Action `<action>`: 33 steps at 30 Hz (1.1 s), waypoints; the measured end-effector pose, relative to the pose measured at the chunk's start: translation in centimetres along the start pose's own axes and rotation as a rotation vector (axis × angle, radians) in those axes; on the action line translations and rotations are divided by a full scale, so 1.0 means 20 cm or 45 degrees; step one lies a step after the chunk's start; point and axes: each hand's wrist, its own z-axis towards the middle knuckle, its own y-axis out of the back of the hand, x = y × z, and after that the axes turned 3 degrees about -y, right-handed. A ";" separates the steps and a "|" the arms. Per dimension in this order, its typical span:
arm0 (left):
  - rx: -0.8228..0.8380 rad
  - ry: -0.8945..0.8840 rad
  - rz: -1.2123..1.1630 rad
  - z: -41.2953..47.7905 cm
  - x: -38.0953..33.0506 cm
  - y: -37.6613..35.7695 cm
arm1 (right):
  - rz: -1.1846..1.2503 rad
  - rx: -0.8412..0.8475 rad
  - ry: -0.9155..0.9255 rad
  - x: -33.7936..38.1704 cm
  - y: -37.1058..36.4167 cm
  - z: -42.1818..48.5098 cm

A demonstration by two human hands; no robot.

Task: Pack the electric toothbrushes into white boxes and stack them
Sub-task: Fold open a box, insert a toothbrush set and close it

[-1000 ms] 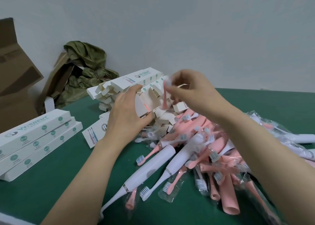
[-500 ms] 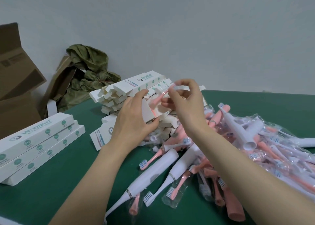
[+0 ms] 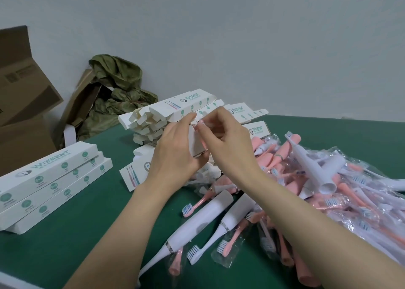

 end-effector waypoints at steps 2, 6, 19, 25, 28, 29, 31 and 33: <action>-0.029 0.008 0.004 0.00 0.00 0.00 | -0.069 -0.007 0.010 -0.01 0.00 0.01; -0.055 -0.007 0.023 -0.01 -0.01 0.00 | 0.006 -0.122 -0.039 -0.03 0.01 0.01; -0.060 -0.061 -0.004 -0.02 0.01 -0.01 | -0.264 -0.096 0.045 -0.08 0.02 0.01; 0.063 -0.157 -0.039 -0.01 0.01 0.00 | 0.095 0.012 -0.229 -0.10 0.06 0.04; 0.104 -0.129 -0.137 -0.01 0.01 0.01 | 0.173 -0.037 -0.249 -0.09 0.06 0.04; 0.066 -0.098 -0.165 -0.01 0.01 0.01 | 0.210 -0.038 -0.261 -0.08 0.06 0.04; -0.029 -0.100 -0.172 -0.01 0.01 0.01 | 0.266 -0.023 -0.259 -0.06 0.05 0.03; -0.124 -0.189 -0.132 -0.02 -0.01 0.01 | 0.309 0.001 -0.252 -0.05 0.05 0.03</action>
